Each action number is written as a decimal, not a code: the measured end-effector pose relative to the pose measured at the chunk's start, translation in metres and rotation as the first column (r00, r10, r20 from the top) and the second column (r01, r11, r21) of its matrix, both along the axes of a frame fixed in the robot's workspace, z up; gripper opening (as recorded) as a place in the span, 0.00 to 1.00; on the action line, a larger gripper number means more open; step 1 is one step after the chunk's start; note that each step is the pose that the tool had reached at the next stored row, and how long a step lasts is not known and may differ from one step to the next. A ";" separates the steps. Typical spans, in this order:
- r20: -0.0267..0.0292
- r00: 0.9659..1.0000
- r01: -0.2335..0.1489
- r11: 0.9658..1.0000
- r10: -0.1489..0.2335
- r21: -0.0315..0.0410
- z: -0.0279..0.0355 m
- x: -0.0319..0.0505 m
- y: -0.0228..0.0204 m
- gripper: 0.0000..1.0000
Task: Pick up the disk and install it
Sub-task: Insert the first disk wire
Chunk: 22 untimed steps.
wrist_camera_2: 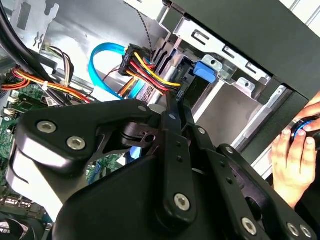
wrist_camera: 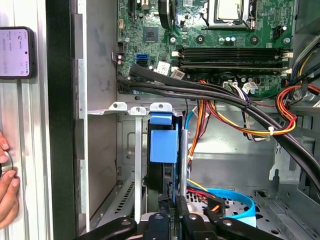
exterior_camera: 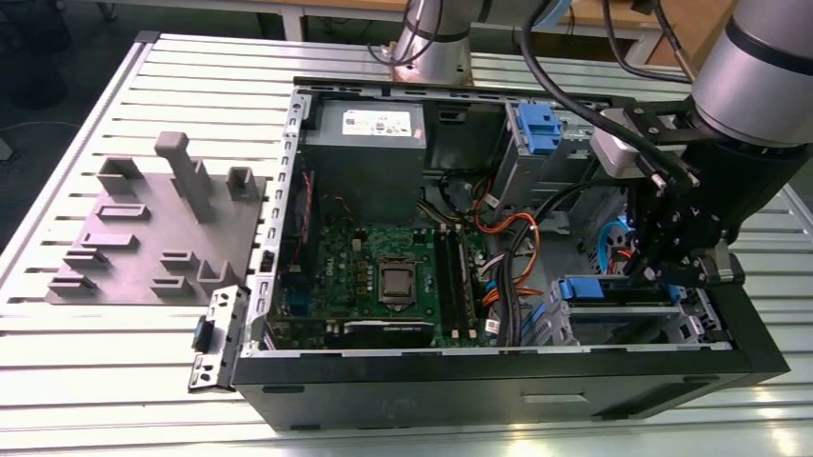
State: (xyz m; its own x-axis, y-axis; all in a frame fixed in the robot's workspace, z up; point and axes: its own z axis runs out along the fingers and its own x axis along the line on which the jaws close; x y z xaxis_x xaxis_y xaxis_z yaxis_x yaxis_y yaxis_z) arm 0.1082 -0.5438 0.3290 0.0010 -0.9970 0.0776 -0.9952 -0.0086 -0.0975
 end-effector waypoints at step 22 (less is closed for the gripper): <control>-0.002 1.000 0.001 1.000 -0.001 0.003 0.0094 0.0001 0.0000 0.24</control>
State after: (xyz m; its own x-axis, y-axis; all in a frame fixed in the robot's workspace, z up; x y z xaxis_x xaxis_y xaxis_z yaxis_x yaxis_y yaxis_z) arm 0.1083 -0.5438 0.3385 0.0000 -0.9972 0.0743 -0.9954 -0.0071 -0.0959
